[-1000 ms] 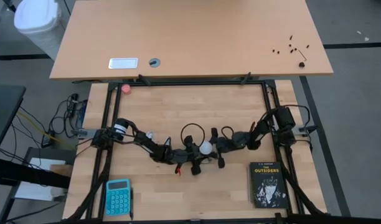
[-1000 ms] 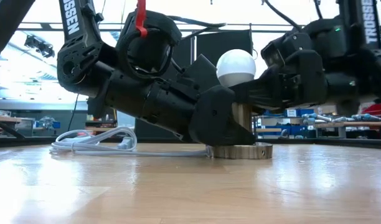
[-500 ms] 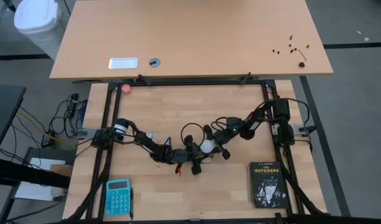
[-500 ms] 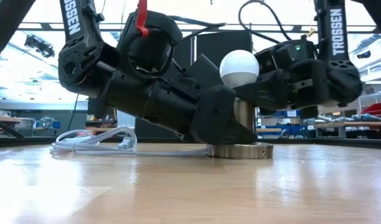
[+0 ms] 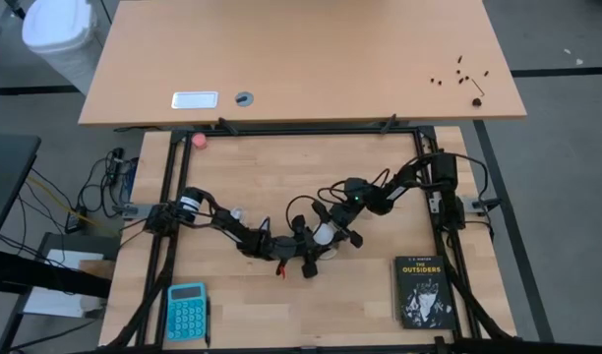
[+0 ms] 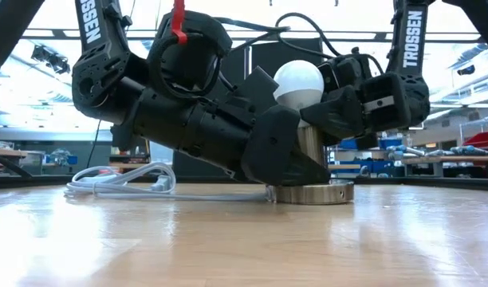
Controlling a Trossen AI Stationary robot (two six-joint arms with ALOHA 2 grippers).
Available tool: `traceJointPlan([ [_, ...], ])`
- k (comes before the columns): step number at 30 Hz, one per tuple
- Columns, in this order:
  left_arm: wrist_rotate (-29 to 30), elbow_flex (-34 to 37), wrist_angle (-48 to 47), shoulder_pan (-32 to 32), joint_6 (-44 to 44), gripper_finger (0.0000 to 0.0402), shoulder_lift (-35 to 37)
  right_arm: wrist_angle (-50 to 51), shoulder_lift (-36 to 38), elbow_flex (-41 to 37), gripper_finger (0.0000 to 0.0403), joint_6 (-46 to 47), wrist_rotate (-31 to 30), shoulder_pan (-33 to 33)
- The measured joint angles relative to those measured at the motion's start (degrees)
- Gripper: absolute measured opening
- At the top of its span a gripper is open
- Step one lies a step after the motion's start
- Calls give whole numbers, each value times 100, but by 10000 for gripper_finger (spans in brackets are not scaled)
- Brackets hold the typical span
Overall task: Screw lightbulb
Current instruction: Remove the white lightbulb from the silver lamp
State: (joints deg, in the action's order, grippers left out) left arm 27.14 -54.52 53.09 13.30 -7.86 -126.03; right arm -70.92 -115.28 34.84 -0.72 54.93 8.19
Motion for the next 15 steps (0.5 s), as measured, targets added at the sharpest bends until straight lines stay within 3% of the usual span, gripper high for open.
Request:
traceJointPlan([
  [5,98,15,-18,-6,-4,196,1,22,4,-23,221,1132,-409,49],
  [9,156,15,-36,-36,16,196,1,96,4,-25,270,1421,-725,9],
  [15,170,13,-36,-36,-6,196,1,13,78,-284,277,1288,-1805,-161],
])
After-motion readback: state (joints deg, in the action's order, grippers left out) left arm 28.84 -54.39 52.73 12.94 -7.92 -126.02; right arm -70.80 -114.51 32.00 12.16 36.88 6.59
